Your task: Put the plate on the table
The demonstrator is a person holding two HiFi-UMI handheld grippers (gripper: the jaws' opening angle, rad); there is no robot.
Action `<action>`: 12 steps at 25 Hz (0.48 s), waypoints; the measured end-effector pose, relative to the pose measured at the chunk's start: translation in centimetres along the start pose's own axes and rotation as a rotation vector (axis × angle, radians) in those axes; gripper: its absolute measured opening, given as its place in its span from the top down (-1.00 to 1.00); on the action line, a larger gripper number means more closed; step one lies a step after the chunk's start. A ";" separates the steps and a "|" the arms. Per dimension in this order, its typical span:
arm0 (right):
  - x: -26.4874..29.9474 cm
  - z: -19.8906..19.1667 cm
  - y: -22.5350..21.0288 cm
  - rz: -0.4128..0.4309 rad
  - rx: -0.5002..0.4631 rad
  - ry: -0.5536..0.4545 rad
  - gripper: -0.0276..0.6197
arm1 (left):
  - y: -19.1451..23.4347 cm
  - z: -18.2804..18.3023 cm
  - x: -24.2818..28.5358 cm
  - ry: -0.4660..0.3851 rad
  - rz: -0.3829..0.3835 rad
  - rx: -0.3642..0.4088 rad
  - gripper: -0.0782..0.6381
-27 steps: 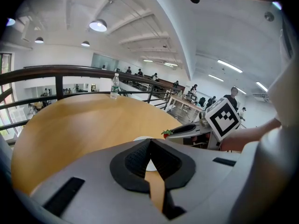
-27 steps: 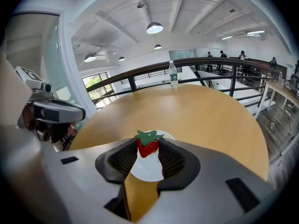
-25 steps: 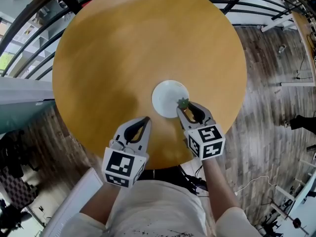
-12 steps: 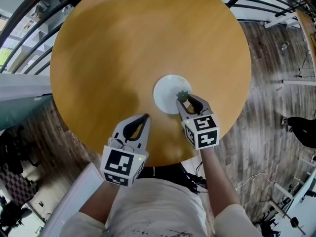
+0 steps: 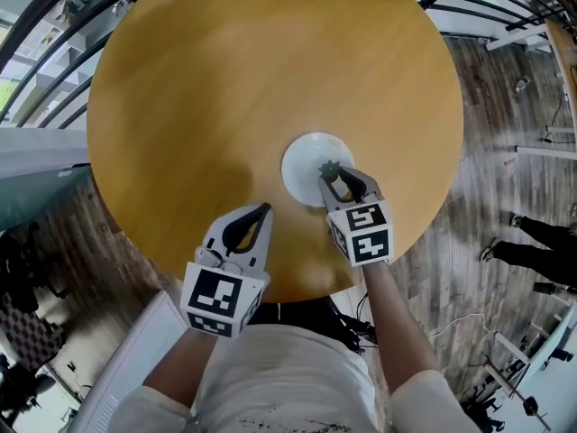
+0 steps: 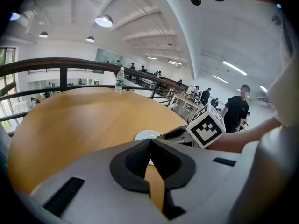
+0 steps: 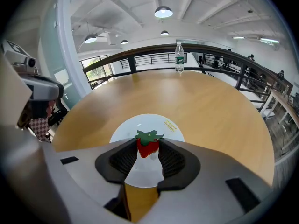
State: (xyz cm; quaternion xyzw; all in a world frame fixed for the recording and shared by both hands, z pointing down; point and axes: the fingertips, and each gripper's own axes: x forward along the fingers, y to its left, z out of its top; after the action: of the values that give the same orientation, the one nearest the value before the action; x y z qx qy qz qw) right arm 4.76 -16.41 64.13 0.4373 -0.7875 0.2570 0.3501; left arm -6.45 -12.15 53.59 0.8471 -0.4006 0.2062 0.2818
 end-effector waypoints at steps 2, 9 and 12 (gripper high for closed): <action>0.3 -0.1 0.1 -0.003 -0.006 0.008 0.44 | 0.3 -0.2 -0.1 0.003 0.002 -0.005 0.72; 1.2 -0.5 0.0 -0.013 -0.024 0.038 0.44 | 0.7 -0.5 0.1 0.008 0.004 -0.019 0.72; 1.4 -0.5 0.4 -0.017 -0.028 0.050 0.44 | 1.0 -0.7 -0.2 0.012 0.005 -0.024 0.72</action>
State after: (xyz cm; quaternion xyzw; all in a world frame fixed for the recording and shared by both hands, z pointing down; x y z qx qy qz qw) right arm 4.11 -16.55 65.47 0.4325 -0.7784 0.2537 0.3778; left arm -7.42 -12.14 54.29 0.8413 -0.4037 0.2072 0.2937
